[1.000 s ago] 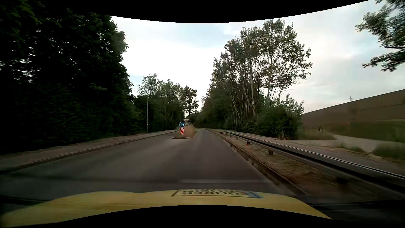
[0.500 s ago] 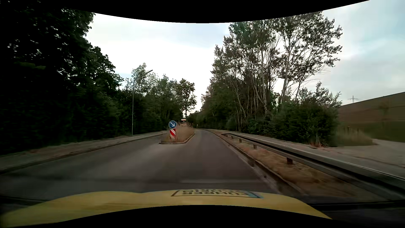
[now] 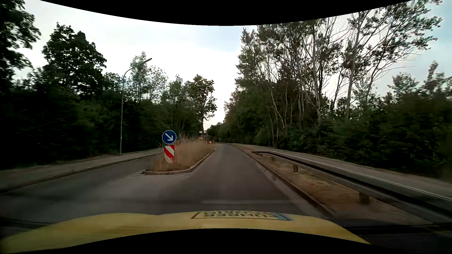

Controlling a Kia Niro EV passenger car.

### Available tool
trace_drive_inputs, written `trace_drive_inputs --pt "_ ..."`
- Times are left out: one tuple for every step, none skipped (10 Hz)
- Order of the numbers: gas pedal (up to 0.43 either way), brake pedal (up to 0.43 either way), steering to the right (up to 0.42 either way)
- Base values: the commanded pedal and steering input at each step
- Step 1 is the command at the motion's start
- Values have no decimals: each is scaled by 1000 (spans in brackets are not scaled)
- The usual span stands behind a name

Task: Follow the waypoints while adhering to traffic rules and regulations

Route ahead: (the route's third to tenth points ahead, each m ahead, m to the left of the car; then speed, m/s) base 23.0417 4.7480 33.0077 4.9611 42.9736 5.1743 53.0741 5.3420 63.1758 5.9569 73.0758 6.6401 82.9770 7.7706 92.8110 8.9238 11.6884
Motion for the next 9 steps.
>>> trace_drive_inputs --pt "28 0 -5" --pt "28 0 -6" --pt "28 0 -6" --pt "28 0 -6" --pt "28 0 -6" --pt "39 0 -6" --pt "39 0 -6" --pt "47 0 -6" --pt "47 0 -6"
